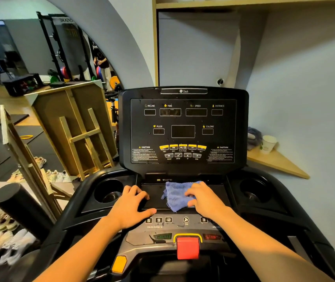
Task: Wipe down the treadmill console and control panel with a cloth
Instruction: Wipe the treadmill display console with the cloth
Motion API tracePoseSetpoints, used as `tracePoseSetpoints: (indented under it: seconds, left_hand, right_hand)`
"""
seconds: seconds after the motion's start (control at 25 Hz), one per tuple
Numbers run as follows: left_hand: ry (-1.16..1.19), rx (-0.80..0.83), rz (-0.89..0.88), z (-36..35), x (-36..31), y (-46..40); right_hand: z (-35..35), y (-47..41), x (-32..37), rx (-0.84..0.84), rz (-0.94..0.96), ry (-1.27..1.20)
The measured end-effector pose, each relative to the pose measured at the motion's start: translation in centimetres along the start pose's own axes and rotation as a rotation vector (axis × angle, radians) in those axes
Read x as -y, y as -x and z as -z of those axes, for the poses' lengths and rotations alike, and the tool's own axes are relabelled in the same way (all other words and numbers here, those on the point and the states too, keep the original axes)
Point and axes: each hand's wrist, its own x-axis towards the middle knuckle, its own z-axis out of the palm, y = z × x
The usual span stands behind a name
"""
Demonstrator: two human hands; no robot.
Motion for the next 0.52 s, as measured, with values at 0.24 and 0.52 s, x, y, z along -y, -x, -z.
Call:
tracePoseSetpoints:
  seconds: [0.24,0.52]
  left_hand:
    - [-0.016,0.046,-0.005,0.8,-0.3,-0.3]
    - [0.047,0.076,-0.009,4.6,0.1,-3.0]
  right_hand:
    - [0.3,-0.6,1.0,-0.013,-0.027,0.06]
    - [6.9,-1.3,0.4,0.032,-0.075,-0.097]
